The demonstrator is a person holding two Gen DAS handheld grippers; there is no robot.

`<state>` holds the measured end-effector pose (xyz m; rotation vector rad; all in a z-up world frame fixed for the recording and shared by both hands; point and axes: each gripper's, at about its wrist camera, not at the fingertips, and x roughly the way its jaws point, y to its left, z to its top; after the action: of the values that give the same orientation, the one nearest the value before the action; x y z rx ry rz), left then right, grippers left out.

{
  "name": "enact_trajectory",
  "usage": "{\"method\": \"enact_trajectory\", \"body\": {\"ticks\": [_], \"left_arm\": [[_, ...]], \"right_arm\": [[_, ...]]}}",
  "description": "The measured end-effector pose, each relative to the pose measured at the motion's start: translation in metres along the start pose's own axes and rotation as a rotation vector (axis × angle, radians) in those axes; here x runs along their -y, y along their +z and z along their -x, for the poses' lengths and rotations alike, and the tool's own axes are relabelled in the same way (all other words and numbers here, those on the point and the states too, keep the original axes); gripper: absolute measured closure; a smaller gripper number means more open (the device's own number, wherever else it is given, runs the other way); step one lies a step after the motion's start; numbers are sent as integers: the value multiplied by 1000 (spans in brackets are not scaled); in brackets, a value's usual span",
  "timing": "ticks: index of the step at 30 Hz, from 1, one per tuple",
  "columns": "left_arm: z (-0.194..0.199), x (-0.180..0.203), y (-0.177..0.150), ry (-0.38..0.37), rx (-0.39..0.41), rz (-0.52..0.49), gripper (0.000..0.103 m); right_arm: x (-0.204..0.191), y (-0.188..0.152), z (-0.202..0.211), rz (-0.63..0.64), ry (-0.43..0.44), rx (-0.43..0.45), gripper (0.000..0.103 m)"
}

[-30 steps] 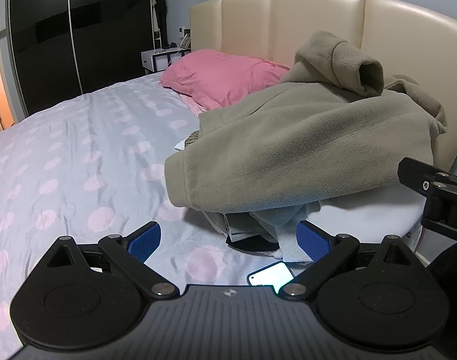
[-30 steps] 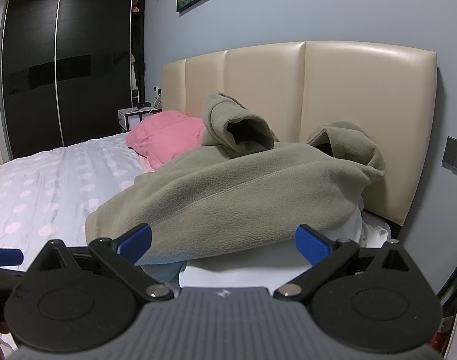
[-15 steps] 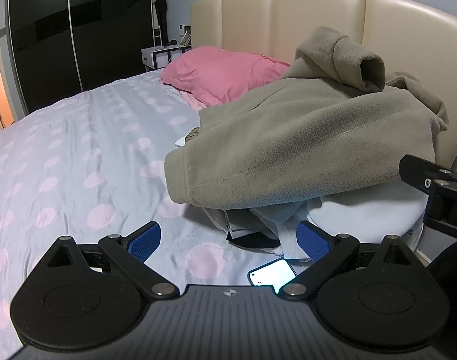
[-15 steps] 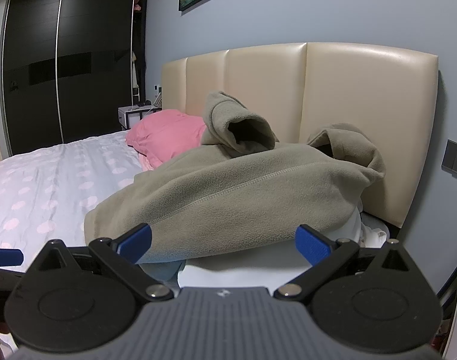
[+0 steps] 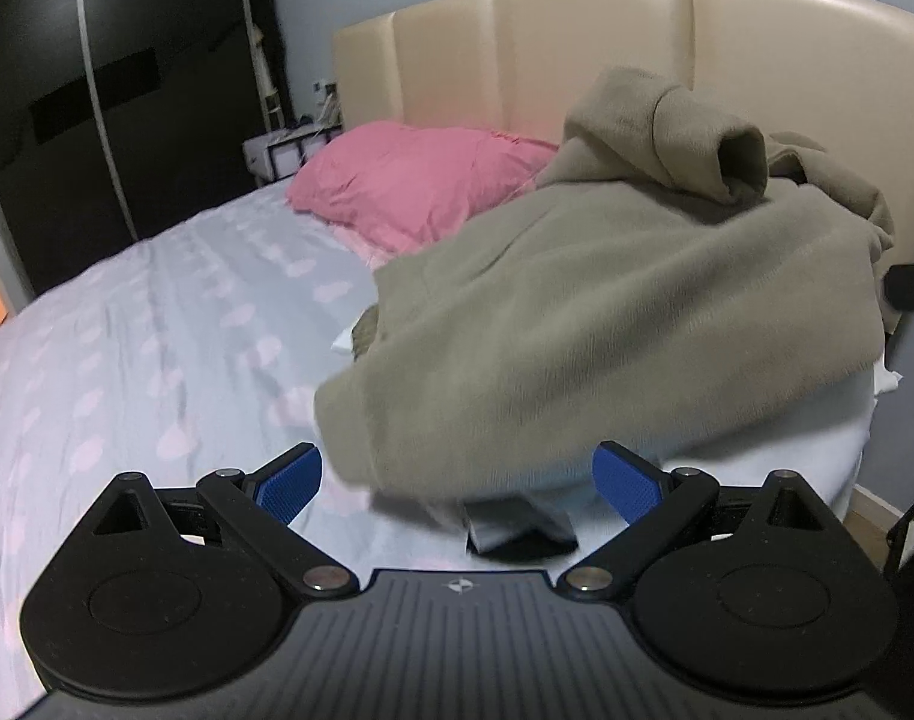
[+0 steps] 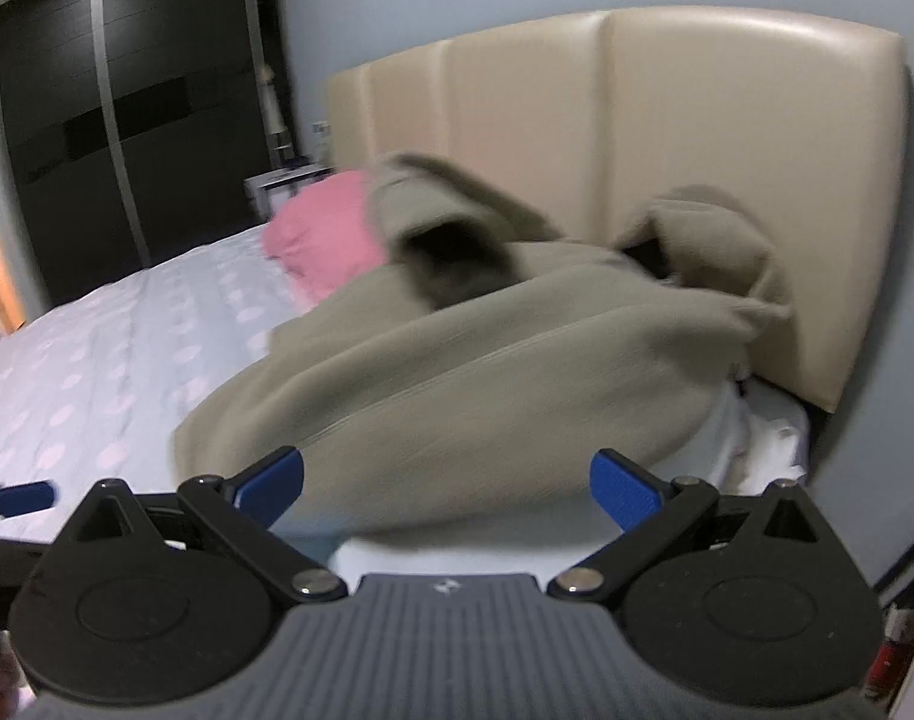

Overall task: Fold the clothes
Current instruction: 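Reach both grippers toward the olive fleece hoodie on the bed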

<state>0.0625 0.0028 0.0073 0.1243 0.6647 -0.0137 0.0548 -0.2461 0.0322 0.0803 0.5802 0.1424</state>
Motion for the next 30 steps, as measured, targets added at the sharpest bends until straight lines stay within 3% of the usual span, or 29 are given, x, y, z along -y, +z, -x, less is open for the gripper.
{"method": "enact_trajectory", "body": {"ticks": [6, 9, 17, 19, 20, 21, 22, 23, 24, 25, 26, 28, 30], "left_arm": [[-25, 16, 24, -94, 6, -39, 4], [-36, 31, 26, -128, 12, -75, 4], [-70, 69, 48, -141, 41, -169, 4], [-75, 77, 52, -149, 44, -181, 5], [-77, 81, 54, -159, 44, -186, 12], [-79, 85, 55, -174, 40, -189, 27], [-80, 86, 56, -196, 28, -184, 36], [-81, 86, 57, -225, 13, -172, 53], [-82, 86, 58, -257, -4, -152, 65], [-83, 85, 60, -281, -21, -123, 67], [-84, 83, 61, -288, -31, -100, 73], [-84, 73, 63, -306, -40, -52, 83], [-81, 58, 64, -336, -49, 2, 91]], "right_arm": [[66, 42, -41, -175, -70, -56, 0], [106, 58, -71, -326, -79, -111, 0], [185, 72, -130, -676, -41, -153, 0], [195, 74, -145, -715, -35, -158, 0], [197, 74, -152, -727, -32, -169, 1], [199, 74, -159, -736, -26, -177, 1], [198, 75, -164, -738, -15, -179, 7], [196, 75, -167, -735, -7, -181, 17], [193, 77, -167, -722, -4, -180, 43], [191, 79, -167, -708, -2, -179, 56], [187, 82, -167, -689, -3, -174, 61], [177, 92, -160, -624, -18, -152, 88], [163, 107, -148, -554, -15, -124, 93]]}}
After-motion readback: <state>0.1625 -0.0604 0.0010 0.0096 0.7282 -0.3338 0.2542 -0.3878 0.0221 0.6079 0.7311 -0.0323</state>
